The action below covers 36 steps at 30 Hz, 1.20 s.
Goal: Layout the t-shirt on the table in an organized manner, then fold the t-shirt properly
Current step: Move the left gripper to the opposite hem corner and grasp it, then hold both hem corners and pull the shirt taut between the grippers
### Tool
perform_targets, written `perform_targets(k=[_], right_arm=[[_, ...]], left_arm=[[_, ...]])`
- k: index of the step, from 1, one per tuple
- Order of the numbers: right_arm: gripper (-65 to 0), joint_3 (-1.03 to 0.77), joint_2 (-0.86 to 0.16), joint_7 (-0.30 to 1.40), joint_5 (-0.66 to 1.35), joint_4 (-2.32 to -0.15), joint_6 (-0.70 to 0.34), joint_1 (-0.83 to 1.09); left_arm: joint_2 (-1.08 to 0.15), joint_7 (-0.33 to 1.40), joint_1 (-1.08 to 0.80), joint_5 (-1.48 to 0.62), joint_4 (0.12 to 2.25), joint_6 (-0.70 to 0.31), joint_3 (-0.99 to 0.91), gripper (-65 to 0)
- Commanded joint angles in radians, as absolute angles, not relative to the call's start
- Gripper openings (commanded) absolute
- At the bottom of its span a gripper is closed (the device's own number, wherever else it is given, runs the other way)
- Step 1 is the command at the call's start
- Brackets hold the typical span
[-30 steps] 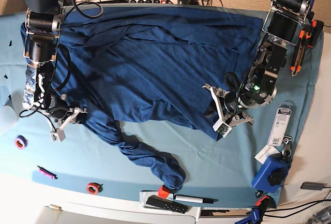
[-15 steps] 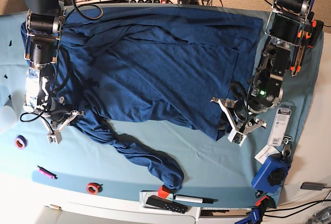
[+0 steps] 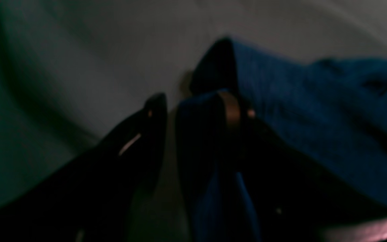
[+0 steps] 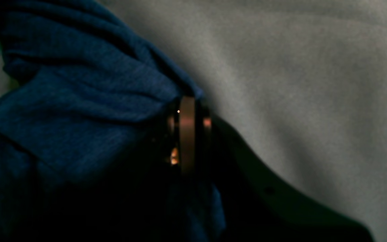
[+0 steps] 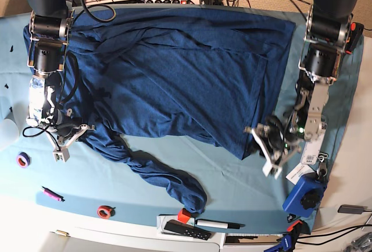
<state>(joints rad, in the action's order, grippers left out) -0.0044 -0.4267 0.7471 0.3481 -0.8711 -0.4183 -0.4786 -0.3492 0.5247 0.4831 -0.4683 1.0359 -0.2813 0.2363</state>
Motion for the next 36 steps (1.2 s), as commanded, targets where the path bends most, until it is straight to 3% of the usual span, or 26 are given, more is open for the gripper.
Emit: perform_targets(k=[1, 9, 16, 25, 30, 36], right_arm=[[-65.0, -0.008, -0.44, 0.75, 0.343, -0.882, -0.415, -0.498], [-65.0, -0.008, -0.44, 0.751, 0.343, -0.882, -0.415, -0.498], [-65.0, -0.008, -0.44, 0.752, 0.343, -0.882, -0.415, -0.498], [-65.0, -0.008, -0.44, 0.752, 0.343, -0.882, -0.415, -0.498], [-65.0, -0.008, -0.44, 0.751, 0.343, -0.882, -0.415, -0.498], [-65.0, -0.008, -0.44, 0.751, 0.343, -0.882, -0.415, -0.498]], left_arm=[[-0.357, 0.5, 0.516, -0.476, 1.055, -0.282, 0.232, -40.4], [-0.356, 0.49, 0.509, -0.478, 1.073, -0.284, 0.232, -40.4], [-0.343, 0.511, 0.487, -0.599, 1.086, -0.379, 0.232, -40.4], [-0.324, 0.48, 0.459, -0.54, 1.085, -0.372, 0.232, -40.4], [-0.324, 0.444, 0.458, -0.448, 1.077, -0.299, 0.232, -40.4], [-0.313, 0.449, 0.456, -0.484, 1.077, -0.341, 0.233, -40.4]])
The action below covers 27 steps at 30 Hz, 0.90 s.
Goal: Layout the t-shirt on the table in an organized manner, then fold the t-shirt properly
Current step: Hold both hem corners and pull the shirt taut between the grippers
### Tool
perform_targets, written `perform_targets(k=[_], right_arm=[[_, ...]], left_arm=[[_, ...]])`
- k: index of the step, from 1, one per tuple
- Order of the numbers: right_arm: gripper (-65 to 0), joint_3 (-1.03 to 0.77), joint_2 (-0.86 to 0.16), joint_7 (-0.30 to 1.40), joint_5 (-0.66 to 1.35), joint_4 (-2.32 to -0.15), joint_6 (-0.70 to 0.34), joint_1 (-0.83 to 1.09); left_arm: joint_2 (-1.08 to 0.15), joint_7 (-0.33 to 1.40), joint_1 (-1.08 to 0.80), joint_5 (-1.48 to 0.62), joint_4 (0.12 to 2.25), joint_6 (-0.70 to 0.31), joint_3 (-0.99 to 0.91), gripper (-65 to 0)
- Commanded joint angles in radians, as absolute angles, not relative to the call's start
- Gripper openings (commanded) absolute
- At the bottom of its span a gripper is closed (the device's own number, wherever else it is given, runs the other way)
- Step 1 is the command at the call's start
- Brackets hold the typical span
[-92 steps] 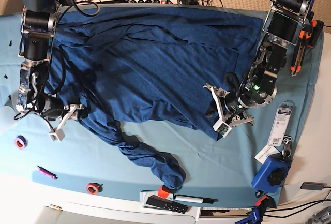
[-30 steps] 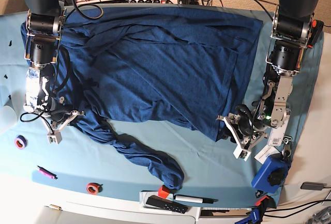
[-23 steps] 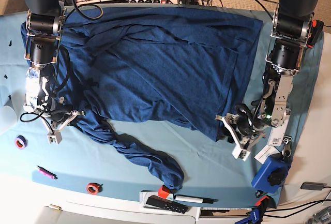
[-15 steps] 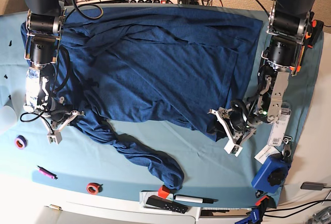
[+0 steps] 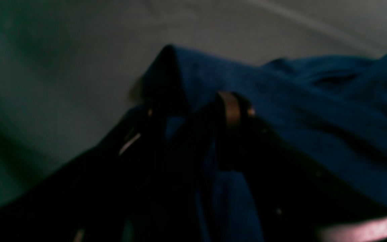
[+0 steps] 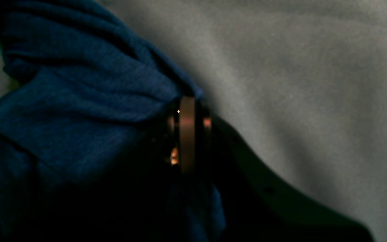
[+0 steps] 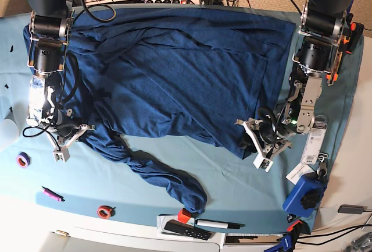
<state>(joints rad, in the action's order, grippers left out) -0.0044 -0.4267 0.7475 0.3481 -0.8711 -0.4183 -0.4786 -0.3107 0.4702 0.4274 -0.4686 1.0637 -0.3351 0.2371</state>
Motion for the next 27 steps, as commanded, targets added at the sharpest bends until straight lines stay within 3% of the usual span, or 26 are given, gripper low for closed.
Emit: perform_targets(k=[1, 9, 12, 15, 16, 27], right_arm=[[-65.0, -0.008, -0.44, 0.751, 0.344, -0.882, -0.415, -0.498], [-65.0, -0.008, -0.44, 0.752, 0.343, -0.882, -0.415, -0.498], [-65.0, -0.008, -0.44, 0.752, 0.343, -0.882, -0.415, -0.498], [-65.0, -0.008, -0.44, 0.752, 0.343, -0.882, -0.415, -0.498], [-65.0, -0.008, -0.44, 0.752, 0.344, -0.882, -0.415, -0.498], [-65.0, -0.008, -0.44, 0.746, 0.342, -0.882, -0.379, -0.499]], left_arm=[[-0.306, 0.452, 0.456, -0.49, 1.077, -0.36, 0.233, -40.4], [-0.259, 0.451, 0.451, -0.482, 1.077, -0.364, 0.233, -40.7], [-0.261, 0.45, 0.451, -0.462, 1.077, -0.353, 0.232, -49.7], [-0.262, 0.447, 0.451, -0.456, 1.077, -0.303, 0.232, -64.0], [-0.264, 0.445, 0.451, -0.455, 1.077, -0.289, 0.232, -65.0], [-0.341, 0.468, 0.451, -0.397, 1.077, -0.257, 0.232, -65.0]])
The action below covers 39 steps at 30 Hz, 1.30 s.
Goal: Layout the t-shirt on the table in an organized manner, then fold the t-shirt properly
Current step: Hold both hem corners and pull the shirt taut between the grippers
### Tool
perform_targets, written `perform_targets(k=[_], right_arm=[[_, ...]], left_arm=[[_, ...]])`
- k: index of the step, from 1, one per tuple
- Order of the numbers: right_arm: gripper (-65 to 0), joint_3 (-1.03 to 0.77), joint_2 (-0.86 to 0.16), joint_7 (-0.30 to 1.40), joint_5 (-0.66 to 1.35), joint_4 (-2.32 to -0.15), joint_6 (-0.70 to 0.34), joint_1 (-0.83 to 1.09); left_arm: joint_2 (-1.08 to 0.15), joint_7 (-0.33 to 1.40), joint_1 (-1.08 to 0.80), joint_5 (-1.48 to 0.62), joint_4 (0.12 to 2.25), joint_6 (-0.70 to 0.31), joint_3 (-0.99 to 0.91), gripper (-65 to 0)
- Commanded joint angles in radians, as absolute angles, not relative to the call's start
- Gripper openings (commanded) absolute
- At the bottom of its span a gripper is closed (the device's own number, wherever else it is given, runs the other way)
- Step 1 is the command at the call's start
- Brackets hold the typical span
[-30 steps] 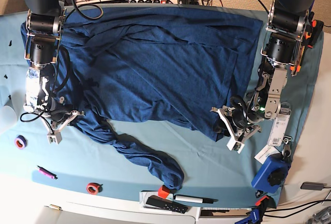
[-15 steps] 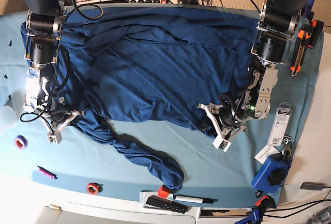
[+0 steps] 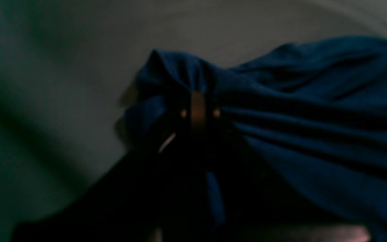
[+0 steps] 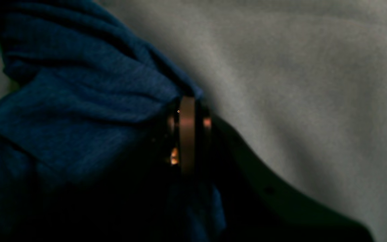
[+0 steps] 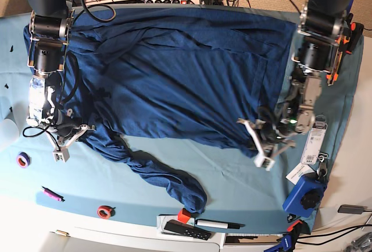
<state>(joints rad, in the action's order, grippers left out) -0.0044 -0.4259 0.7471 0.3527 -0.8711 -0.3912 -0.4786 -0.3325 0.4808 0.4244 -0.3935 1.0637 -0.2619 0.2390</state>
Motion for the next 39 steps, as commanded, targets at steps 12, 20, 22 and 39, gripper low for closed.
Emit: perform_targets(k=[12, 20, 22, 39], right_arm=[[-65.0, -0.008, -0.44, 0.736, 0.314, -0.882, -0.338, -0.498], [-65.0, -0.008, -0.44, 0.736, 0.312, -0.882, -0.331, -0.498], [-65.0, -0.008, -0.44, 0.735, 0.312, -0.882, -0.326, -0.498], [-65.0, -0.008, -0.44, 0.728, 0.268, -0.882, -0.213, -0.498]], left_arm=[[-0.394, 0.601, 0.443, -0.611, 1.079, -0.393, 0.232, -65.0], [-0.395, 0.62, 0.443, -0.614, 1.099, -0.394, 0.133, -65.0], [-0.401, 0.633, 0.443, -0.614, 1.099, -0.394, 0.11, -65.0], [-0.447, 0.662, 0.394, -0.614, 1.099, -0.395, 0.106, -65.0]])
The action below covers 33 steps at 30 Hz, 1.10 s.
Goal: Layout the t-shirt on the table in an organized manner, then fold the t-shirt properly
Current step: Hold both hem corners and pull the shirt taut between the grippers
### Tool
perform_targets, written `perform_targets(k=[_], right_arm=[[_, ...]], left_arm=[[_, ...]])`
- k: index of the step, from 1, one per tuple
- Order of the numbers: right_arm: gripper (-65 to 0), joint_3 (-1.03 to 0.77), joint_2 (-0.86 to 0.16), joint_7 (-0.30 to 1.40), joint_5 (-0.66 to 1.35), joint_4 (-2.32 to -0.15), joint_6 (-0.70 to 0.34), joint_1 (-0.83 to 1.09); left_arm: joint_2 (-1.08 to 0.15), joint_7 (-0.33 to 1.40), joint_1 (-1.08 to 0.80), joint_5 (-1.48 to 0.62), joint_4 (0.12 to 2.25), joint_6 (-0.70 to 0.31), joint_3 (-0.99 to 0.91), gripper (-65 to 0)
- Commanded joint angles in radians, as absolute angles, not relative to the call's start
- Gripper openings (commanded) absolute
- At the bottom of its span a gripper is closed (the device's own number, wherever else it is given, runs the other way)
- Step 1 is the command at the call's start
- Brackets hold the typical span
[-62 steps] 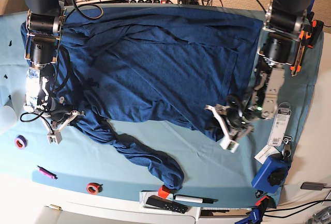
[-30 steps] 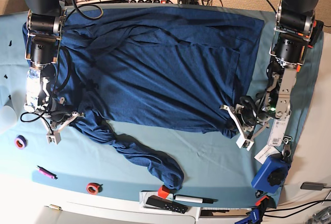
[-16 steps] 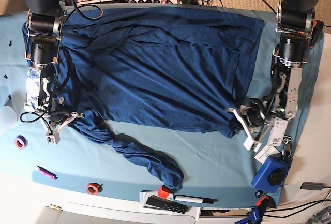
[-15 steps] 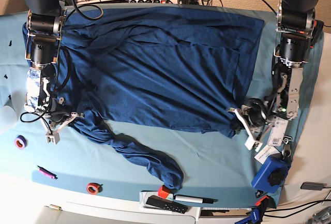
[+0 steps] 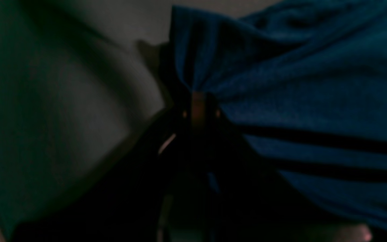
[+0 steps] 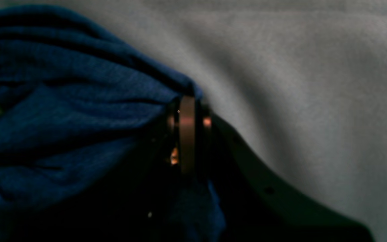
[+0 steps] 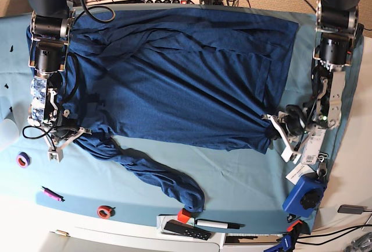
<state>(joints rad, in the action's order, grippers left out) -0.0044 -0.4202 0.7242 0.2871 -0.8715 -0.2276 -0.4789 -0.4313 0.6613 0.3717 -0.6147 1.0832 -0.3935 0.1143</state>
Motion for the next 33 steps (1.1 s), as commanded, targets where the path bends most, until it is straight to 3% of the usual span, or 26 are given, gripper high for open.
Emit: perform_targets(k=[1, 13, 16, 18, 33], right_arm=[[-65.0, -0.008, -0.44, 0.728, 0.267, -0.882, -0.204, -0.499], [-65.0, -0.008, -0.44, 0.701, 0.216, -0.882, -0.133, -0.499], [-65.0, -0.008, -0.44, 0.698, 0.217, -0.882, -0.133, -0.498], [-65.0, -0.008, -0.437, 0.698, 0.216, -0.882, -0.133, -0.498], [-65.0, -0.008, -0.393, 0.699, 0.215, -0.882, -0.137, -0.499]], left_arm=[[-0.448, 0.662, 0.389, -0.614, 1.099, -0.395, 0.106, -65.0], [-0.449, 0.601, 0.382, -0.659, 1.099, -0.447, 0.106, -65.0], [-0.449, 0.552, 0.389, -0.659, 1.099, -0.442, 0.106, -45.5], [-0.448, 0.559, 0.399, -0.658, 1.099, -0.397, 0.106, -38.1], [-0.446, 0.56, 0.472, -0.712, 1.028, -0.334, 0.106, -37.7]])
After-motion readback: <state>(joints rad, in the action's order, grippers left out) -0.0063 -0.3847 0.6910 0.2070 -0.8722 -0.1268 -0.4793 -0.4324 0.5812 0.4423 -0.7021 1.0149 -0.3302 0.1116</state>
